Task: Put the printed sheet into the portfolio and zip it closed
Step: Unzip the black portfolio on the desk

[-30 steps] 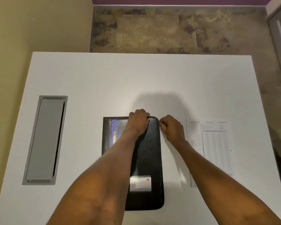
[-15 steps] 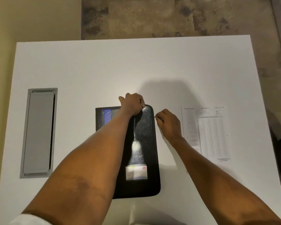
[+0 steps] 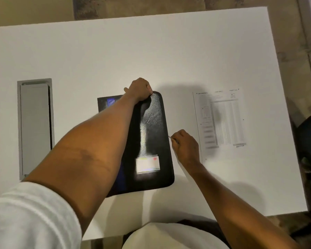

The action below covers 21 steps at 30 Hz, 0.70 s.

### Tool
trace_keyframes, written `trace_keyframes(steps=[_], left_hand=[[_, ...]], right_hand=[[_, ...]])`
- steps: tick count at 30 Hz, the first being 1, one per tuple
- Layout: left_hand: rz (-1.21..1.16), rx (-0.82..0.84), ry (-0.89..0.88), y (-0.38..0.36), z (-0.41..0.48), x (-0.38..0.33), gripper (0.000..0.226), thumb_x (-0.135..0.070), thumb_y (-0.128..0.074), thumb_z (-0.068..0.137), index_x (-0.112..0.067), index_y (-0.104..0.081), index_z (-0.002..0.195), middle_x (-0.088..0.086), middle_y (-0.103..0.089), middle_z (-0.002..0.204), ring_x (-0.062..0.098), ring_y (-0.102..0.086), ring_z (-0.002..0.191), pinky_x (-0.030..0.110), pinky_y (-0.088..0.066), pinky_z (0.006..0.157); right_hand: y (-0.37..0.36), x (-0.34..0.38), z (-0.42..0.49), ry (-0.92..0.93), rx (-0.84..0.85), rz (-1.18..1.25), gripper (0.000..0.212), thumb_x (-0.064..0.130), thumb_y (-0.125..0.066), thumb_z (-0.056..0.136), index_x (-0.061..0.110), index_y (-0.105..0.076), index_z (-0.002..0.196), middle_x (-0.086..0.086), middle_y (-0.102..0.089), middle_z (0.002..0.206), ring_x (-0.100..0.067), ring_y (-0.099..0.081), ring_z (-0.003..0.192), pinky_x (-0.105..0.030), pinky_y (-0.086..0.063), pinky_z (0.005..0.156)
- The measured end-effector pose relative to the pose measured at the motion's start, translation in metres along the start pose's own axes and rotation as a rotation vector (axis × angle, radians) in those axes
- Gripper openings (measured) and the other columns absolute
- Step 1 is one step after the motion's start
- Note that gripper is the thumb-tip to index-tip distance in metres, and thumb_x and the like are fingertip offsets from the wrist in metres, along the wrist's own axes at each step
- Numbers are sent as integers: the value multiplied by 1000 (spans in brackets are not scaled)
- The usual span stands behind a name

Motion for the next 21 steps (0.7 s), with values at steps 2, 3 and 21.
trace_keyframes(steps=[2,3,21], left_hand=[[-21,4,-10,-1,-1,1,19,-7,-60,87,-14,-78,84,-19,-64,70,17,-65,96,50,-51,102],[-25,8,-20,-3,-2,3,20,-7,-61,87,-16,-77,79,-20,-64,70,16,-64,95,50,-52,101],[24,-58,-90,-11,3,5,18,-5,-59,89,-19,-67,98,-1,-65,95,15,-57,87,26,-50,73]], right_hand=[[-5,-3,-18,-5,-5,-4,7,17,-66,99,14,-72,99,-4,-69,100,-24,-67,79,-44,-61,71],[-8,-5,-28,-12,-12,-2,7,17,-65,99,15,-71,98,-4,-69,99,-24,-67,78,-44,-61,70],[-57,-7,-191,-123,-224,189,6,10,-75,91,9,-72,96,-6,-73,93,-19,-70,74,-36,-64,65]])
Point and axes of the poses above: each hand's wrist, its own z-axis towards the middle knuckle, its own y-axis out of the back of the hand, x = y × z, the point moved 4 cm from there along z, towards the middle knuckle
